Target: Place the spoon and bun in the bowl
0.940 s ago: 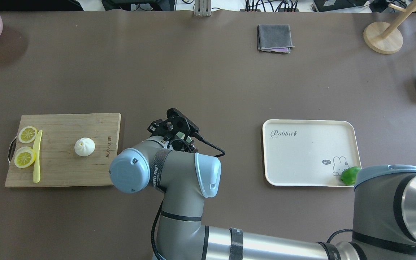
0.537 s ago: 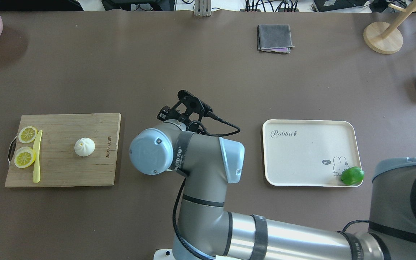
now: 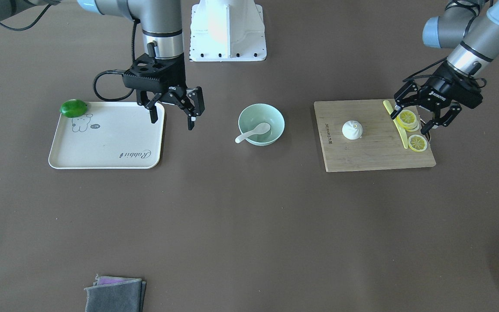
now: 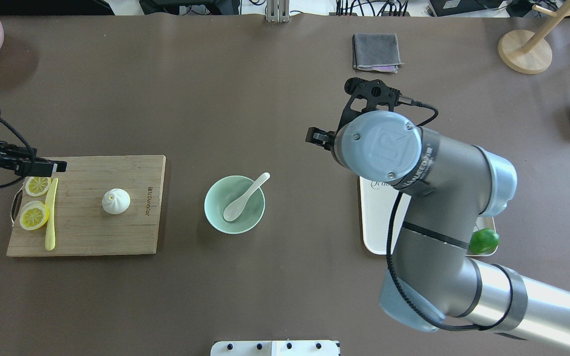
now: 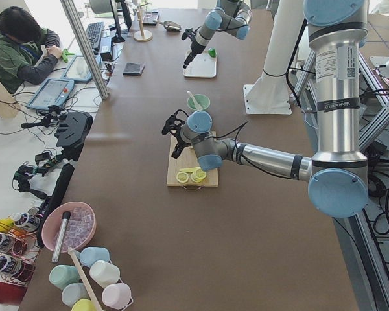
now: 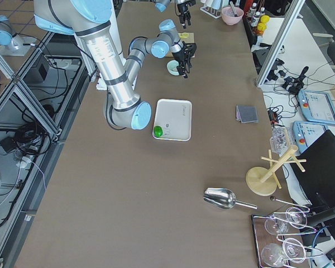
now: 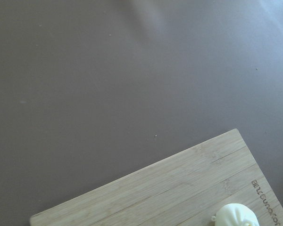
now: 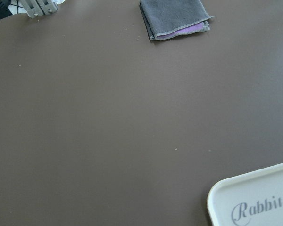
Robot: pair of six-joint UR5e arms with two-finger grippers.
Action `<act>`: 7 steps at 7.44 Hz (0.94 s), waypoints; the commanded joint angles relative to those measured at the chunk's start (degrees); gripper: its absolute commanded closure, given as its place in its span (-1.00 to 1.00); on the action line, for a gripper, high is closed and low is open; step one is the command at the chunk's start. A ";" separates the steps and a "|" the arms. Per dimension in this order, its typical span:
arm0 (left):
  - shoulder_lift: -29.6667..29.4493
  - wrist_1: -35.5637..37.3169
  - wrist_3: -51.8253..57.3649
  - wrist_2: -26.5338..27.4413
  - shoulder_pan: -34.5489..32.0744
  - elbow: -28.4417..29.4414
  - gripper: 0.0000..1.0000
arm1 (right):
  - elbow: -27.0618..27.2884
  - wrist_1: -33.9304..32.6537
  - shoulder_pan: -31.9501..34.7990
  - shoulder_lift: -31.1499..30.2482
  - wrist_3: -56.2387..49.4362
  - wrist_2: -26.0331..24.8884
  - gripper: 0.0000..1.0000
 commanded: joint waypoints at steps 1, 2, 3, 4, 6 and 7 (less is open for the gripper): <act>-1.03 -0.05 -0.13 12.45 10.42 -0.13 -0.96 | 4.46 6.32 9.02 -9.99 -16.37 13.14 -0.99; -1.82 0.04 -0.13 17.22 14.22 0.22 -0.95 | 4.65 9.22 13.15 -13.34 -22.52 18.77 -0.99; -1.91 0.04 -0.22 18.92 16.00 0.57 -0.92 | 4.39 11.34 16.15 -16.15 -28.15 22.48 -0.99; -1.91 0.04 -0.22 20.33 17.23 1.36 -0.74 | 4.39 12.14 17.40 -17.40 -29.95 23.48 -0.99; -2.09 -0.05 -0.22 21.22 17.86 2.16 0.11 | 4.21 12.24 17.41 -17.41 -29.45 23.31 -0.99; -2.18 -0.05 -0.22 21.31 17.86 1.99 0.67 | 4.21 12.24 17.32 -17.41 -29.27 23.14 -0.99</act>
